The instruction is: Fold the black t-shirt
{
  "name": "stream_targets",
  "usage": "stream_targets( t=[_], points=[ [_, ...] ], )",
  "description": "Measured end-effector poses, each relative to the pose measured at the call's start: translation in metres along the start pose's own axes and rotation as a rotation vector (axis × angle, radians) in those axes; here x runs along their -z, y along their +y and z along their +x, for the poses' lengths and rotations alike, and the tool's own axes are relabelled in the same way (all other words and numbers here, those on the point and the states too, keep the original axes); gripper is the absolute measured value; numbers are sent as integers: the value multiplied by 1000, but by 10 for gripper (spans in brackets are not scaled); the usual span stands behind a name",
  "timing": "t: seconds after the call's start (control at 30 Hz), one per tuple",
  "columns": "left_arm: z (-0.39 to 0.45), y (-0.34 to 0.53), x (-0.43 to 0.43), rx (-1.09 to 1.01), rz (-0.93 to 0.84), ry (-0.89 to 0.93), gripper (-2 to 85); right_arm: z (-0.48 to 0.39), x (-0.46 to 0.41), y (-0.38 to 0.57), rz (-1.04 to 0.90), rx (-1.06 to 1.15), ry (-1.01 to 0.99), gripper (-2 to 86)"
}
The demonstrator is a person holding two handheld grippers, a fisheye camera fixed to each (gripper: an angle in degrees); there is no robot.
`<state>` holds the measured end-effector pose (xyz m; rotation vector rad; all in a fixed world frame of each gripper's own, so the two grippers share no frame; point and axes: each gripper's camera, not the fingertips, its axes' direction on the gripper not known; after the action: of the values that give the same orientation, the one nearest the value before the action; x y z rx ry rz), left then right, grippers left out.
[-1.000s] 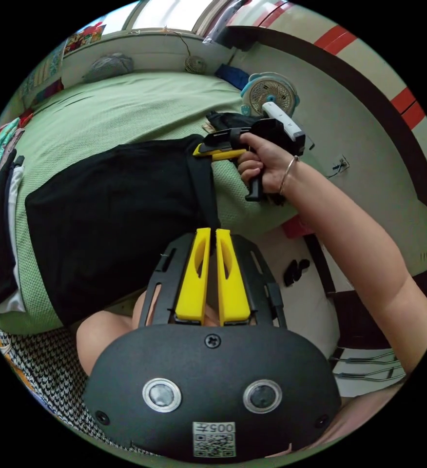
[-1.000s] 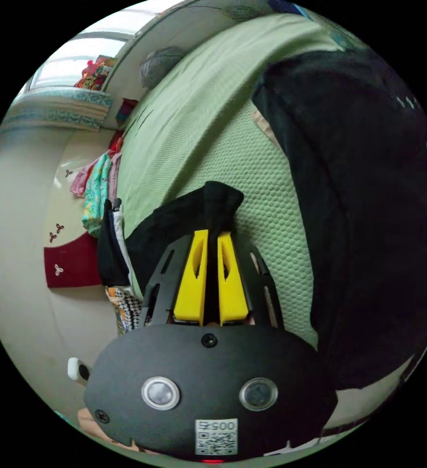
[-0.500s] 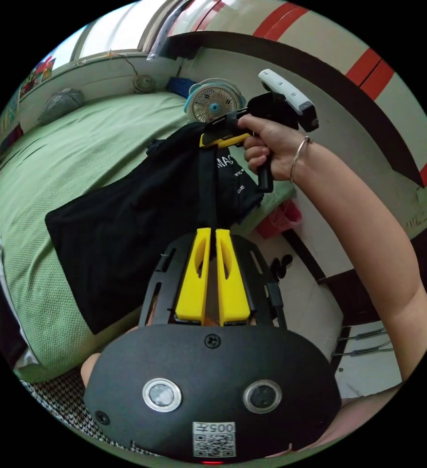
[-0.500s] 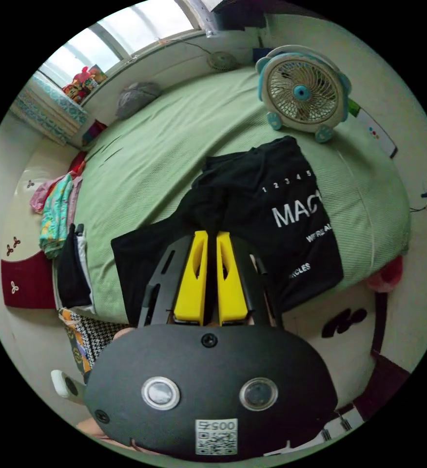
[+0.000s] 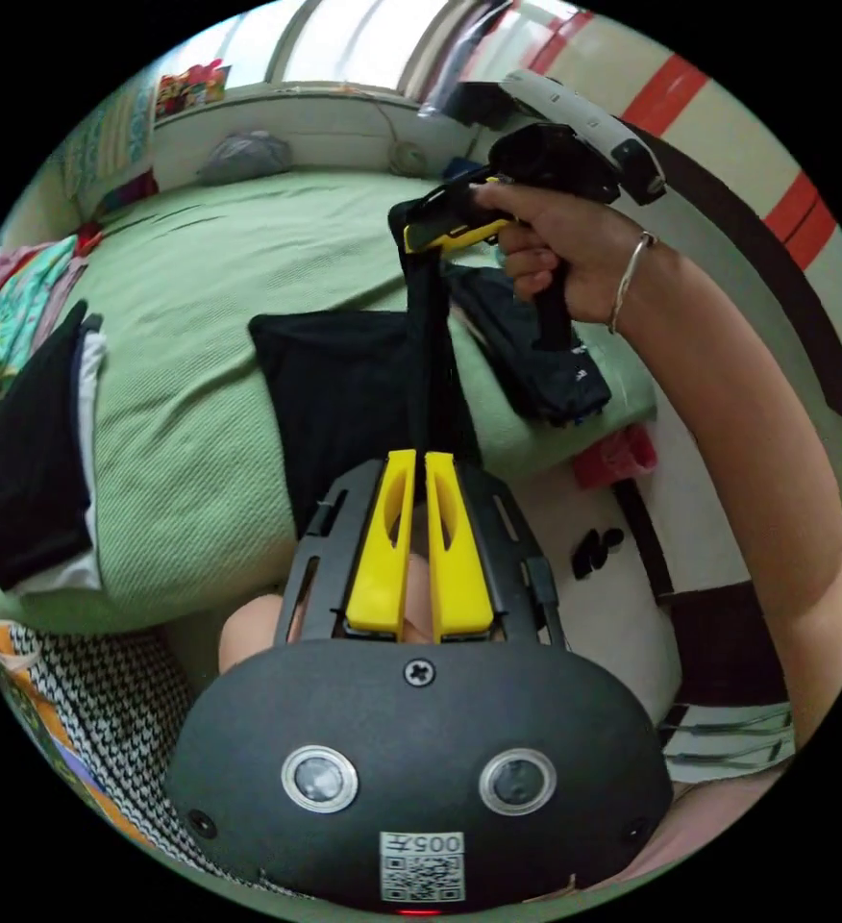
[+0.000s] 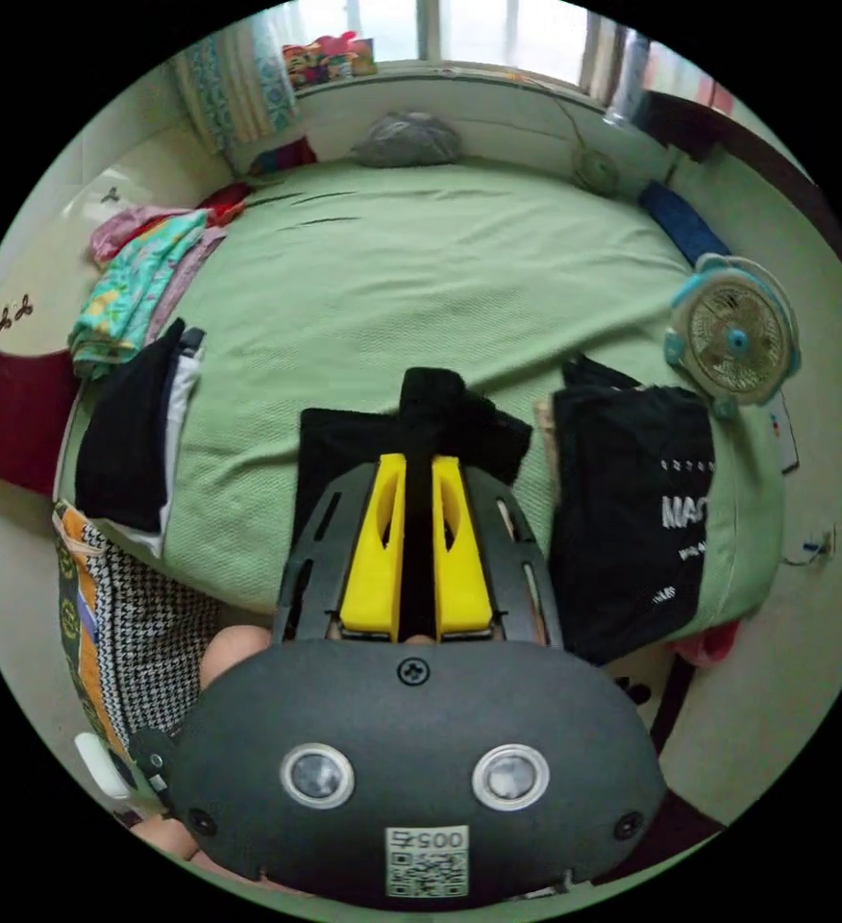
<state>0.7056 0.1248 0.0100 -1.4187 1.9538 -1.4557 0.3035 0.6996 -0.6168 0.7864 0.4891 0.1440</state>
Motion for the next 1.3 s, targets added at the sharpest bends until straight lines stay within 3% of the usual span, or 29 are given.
stream_targets(
  t=[0.23,0.6,0.73,0.9,1.07,1.3],
  points=[
    [-73,10,-34,132,-161,-82,26,-53,-22,43,76,109,-137,85],
    [-82,-5,-14,98,-74,-7,25,-59,-72,224,102,308,26,132],
    [-71,-17,4,61,-22,-24,26,-77,-98,247,83,323,106,134],
    [-66,-17,15,49,8,-33,25,-69,-123,246,30,170,211,71],
    [-80,4,-17,78,-75,-84,22,-54,-126,264,78,98,151,12],
    [-104,37,-49,151,-178,-121,12,-41,-162,277,-62,59,141,-9]
  ],
)
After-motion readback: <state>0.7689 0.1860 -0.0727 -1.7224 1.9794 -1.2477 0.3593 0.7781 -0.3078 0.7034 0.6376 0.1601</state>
